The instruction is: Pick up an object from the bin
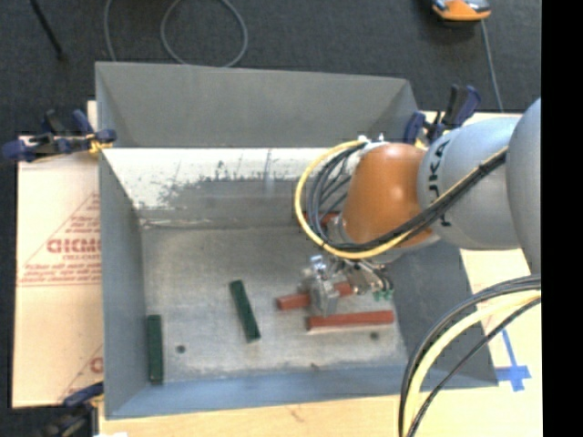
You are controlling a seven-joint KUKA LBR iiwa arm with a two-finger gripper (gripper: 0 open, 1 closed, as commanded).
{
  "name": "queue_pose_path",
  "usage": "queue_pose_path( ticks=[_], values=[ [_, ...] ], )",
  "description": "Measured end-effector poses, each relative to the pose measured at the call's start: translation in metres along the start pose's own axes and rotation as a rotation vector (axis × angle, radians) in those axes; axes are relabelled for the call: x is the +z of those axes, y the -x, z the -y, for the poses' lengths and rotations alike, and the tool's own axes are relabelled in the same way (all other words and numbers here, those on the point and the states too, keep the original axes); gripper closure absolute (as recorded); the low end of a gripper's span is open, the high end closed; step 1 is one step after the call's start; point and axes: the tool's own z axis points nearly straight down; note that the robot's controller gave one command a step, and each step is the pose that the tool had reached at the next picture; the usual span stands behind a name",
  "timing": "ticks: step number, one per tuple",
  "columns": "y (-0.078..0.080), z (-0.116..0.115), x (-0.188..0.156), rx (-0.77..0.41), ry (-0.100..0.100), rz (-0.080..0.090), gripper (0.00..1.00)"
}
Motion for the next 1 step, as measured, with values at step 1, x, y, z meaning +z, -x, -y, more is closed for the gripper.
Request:
queue_pose_path(
  ticks=[1],
  values=[
    [0.0218,-0.0042,-0.1470,-0.028,-0.001,0.003,1.00]
  ],
)
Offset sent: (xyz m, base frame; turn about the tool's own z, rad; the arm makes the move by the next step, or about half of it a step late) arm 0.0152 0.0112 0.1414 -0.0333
